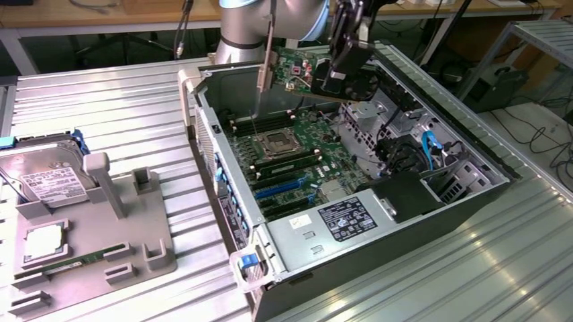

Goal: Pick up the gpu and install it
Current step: 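Insert the gpu into the slot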

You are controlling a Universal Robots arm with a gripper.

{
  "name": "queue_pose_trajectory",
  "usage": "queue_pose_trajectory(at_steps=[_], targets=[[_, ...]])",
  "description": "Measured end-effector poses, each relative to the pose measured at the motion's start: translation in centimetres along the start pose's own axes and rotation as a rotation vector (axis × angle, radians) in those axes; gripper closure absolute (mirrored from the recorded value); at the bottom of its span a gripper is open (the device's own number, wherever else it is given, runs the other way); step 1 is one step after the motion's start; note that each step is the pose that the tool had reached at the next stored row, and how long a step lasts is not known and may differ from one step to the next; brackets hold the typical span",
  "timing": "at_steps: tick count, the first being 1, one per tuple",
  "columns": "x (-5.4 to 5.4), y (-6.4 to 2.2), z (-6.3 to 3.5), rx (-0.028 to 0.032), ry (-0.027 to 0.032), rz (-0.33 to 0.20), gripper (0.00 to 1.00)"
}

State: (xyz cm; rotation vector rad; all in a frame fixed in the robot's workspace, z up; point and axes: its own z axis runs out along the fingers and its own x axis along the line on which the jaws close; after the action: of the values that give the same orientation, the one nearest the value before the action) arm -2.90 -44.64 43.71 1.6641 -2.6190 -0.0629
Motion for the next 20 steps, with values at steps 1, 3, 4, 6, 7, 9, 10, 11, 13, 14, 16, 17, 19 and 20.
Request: queue_pose_trajectory(at_steps=[1, 3, 4, 6, 7, 9, 10, 11, 13, 14, 16, 17, 19, 20], targets=[[0.00, 0.00, 0.00, 0.0001, 0.0004, -0.009, 0.72], [0.00, 0.00, 0.00, 0.0003, 0.0015, -0.028, 0.72], [0.00, 0.00, 0.01, 0.0004, 0.0021, -0.039, 0.72], [0.00, 0.00, 0.01, 0.0006, 0.0033, -0.060, 0.72], [0.00, 0.00, 0.01, 0.0007, 0.0038, -0.071, 0.72], [0.00, 0.00, 0.01, 0.0009, 0.0050, -0.092, 0.72], [0.00, 0.00, 0.01, 0.0010, 0.0055, -0.101, 0.72], [0.00, 0.00, 0.01, 0.0012, 0.0061, -0.111, 0.72], [0.00, 0.00, 0.01, 0.0014, 0.0076, -0.140, 0.72], [0.00, 0.00, 0.01, 0.0016, 0.0084, -0.155, 0.72], [0.00, 0.00, 0.01, 0.0019, 0.0101, -0.184, 0.72], [0.00, 0.00, 0.02, 0.0021, 0.0108, -0.199, 0.72], [0.00, 0.01, 0.02, 0.0044, 0.0113, -0.220, 0.72], [0.01, 0.01, 0.03, 0.0071, 0.0108, -0.227, 0.72]])
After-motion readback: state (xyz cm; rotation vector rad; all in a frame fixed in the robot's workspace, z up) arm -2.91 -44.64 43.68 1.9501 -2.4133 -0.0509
